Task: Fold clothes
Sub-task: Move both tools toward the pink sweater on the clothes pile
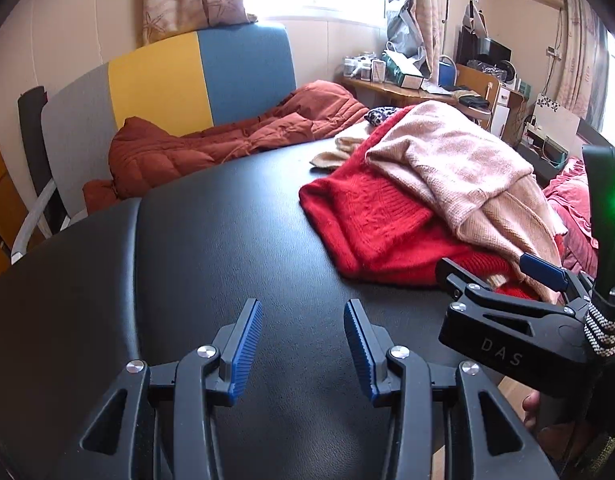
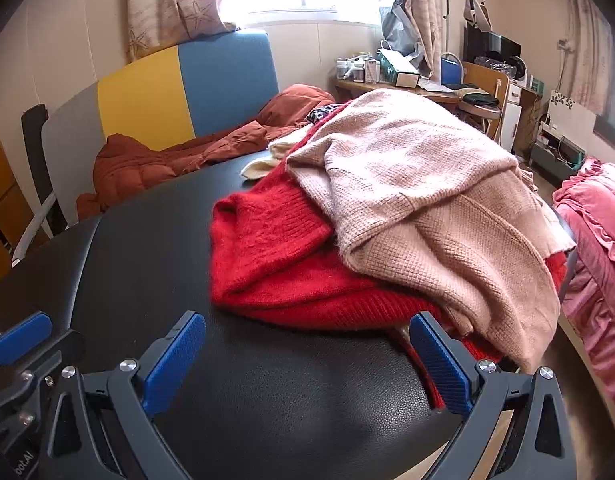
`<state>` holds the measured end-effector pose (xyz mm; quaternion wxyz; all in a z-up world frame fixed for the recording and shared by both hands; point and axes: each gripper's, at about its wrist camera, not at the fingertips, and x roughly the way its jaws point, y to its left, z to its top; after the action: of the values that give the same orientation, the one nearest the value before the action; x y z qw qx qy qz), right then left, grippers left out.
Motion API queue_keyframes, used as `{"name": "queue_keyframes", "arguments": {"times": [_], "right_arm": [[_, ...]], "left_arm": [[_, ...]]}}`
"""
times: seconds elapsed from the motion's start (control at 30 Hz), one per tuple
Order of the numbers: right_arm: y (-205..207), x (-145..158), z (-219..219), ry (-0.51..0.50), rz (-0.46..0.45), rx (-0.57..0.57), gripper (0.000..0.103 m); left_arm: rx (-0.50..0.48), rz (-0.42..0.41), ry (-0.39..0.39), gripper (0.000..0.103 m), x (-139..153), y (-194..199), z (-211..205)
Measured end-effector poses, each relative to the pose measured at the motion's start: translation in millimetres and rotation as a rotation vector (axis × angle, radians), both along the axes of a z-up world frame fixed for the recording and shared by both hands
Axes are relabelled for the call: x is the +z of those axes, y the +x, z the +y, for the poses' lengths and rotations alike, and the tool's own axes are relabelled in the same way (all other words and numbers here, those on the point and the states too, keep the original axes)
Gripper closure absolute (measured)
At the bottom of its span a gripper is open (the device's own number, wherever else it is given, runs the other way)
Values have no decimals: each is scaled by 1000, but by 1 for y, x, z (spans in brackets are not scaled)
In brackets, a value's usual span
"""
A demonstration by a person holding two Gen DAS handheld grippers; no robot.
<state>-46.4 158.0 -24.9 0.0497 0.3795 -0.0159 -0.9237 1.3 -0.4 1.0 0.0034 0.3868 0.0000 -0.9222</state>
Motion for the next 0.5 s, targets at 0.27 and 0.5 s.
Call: {"name": "queue_keyframes", "arguments": {"times": [0.27,0.5], "right_arm": [[4,-3,-1,19,7,12,0],[8,-7,-1,1,-5,19,0]], "left_arm": [[18,-38,-4,60,-8,4,1],[27,-42,-24,60,-12,6,0]]}}
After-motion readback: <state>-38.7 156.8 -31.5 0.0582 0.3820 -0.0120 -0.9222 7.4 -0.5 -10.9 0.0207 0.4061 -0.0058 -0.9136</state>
